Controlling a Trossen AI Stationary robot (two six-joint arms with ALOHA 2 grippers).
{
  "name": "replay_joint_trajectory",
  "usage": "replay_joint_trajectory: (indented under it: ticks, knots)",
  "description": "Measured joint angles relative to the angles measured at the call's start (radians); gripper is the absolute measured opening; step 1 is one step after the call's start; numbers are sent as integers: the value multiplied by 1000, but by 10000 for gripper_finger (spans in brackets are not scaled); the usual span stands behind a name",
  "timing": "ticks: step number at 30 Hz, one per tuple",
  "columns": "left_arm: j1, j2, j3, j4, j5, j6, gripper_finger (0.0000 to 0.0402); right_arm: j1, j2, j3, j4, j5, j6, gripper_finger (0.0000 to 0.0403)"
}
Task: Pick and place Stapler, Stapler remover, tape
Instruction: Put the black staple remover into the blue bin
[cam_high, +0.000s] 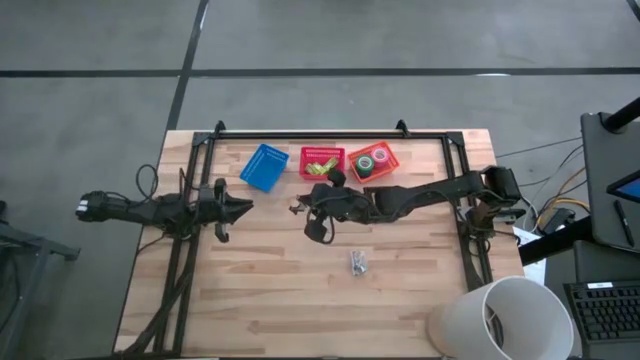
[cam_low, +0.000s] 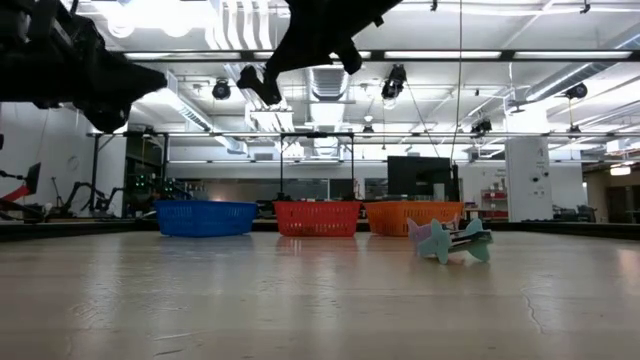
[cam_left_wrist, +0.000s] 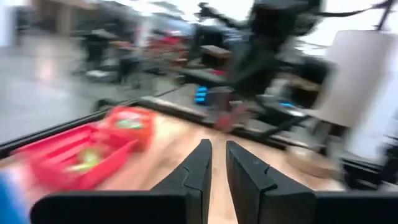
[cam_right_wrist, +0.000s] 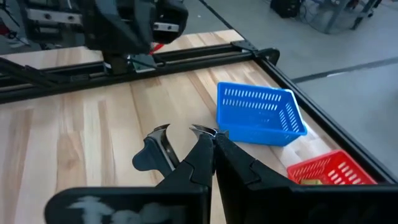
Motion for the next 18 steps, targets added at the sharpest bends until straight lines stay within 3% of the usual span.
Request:
replay_joint_trajectory:
  ticks: [3, 9, 14, 18]
  knots:
    - [-1, 43, 0, 75, 82, 24, 52, 0, 0, -1, 19, 0, -14, 8]
    - [-1, 162, -1, 179, 86, 87, 94, -2, 10, -1, 72, -5, -43, 8]
    - [-2, 283, -1, 304, 101, 166, 147, -4, 39, -1, 134, -80, -106, 8]
    - [-2, 365, 5, 356, 118, 195, 160, -4, 63, 1, 180, -79, -138, 8]
